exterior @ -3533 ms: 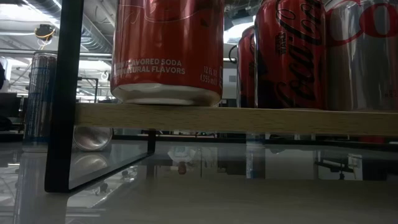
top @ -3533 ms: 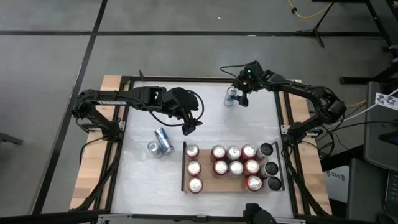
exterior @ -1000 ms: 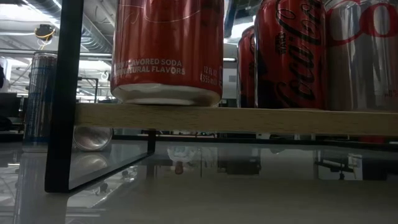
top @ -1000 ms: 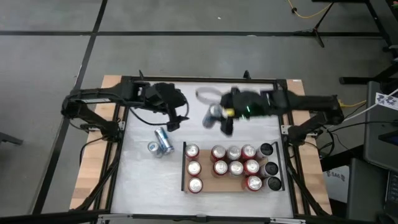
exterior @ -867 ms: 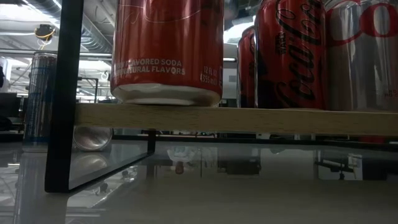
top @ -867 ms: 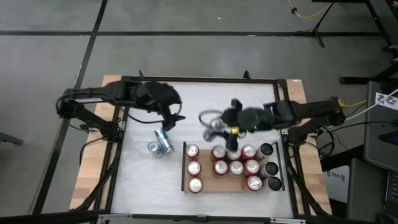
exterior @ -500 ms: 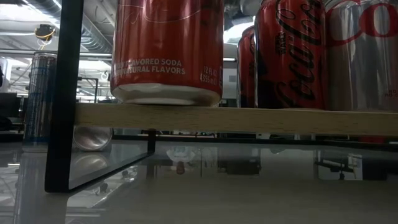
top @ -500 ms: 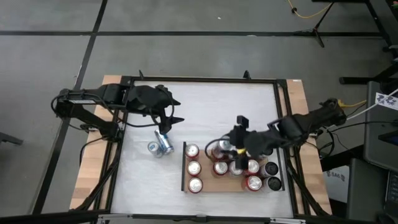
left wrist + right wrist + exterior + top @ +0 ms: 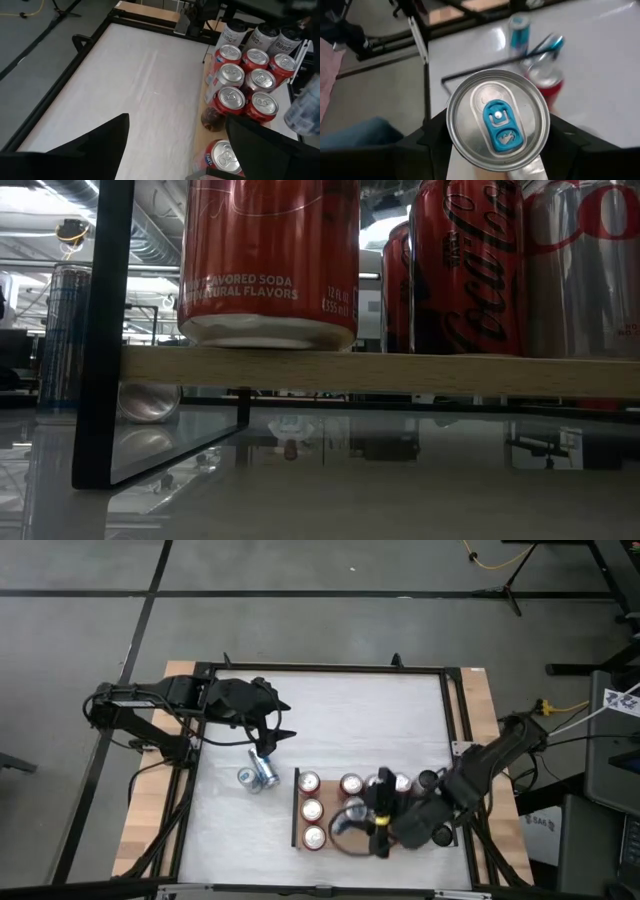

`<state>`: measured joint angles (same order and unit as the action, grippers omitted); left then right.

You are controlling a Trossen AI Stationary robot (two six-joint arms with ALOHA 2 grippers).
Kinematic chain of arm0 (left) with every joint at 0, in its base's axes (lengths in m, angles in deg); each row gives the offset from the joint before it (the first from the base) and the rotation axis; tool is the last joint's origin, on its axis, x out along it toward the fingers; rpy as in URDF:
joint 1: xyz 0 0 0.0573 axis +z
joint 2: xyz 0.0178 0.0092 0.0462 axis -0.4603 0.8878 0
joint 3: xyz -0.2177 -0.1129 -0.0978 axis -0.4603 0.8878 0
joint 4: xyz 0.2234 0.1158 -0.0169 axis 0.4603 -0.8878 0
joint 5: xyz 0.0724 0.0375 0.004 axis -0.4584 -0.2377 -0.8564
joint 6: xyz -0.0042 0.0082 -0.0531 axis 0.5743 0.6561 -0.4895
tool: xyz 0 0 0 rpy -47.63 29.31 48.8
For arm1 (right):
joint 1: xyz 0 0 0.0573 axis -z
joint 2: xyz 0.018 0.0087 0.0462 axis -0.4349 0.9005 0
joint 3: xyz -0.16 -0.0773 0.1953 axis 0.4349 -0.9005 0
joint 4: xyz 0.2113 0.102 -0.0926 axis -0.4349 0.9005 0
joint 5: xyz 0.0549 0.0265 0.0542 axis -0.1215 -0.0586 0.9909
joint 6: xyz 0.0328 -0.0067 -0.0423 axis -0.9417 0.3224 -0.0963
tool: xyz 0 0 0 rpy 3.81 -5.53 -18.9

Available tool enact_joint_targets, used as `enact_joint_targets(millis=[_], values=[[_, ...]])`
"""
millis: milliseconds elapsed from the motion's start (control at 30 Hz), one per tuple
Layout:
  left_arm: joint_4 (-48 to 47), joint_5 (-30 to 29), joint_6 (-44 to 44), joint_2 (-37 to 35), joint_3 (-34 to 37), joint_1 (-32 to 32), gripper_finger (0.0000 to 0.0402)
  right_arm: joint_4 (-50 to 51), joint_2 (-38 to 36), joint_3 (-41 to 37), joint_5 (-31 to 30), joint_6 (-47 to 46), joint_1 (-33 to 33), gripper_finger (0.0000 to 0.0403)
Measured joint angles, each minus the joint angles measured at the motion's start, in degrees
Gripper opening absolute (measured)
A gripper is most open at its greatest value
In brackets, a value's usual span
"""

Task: Place canned beverage on shelf
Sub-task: Put the top right blue soda can on the shelf

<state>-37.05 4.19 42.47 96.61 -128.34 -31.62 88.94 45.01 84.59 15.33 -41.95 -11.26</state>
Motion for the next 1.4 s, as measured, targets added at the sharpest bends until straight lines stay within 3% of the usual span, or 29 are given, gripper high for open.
enact_joint_targets(millis=[300,967,1400], values=[[0.02,0.1,0.03,0.0,-0.02,-0.01,0.0322,0.0,5.44,-0.04,0.12,-3.14,-3.6,0.0223],[0.02,0.06,-0.06,0.0,0.0,-3.78,0.0322,0.0,15.18,-0.04,-1.08,-6.4,-3.46,0.0223],[0.03,0.05,-0.07,0.0,0.0,-4.49,0.0322,-1.07,16.36,-0.04,-4.32,-7.43,-3.44,0.0223]])
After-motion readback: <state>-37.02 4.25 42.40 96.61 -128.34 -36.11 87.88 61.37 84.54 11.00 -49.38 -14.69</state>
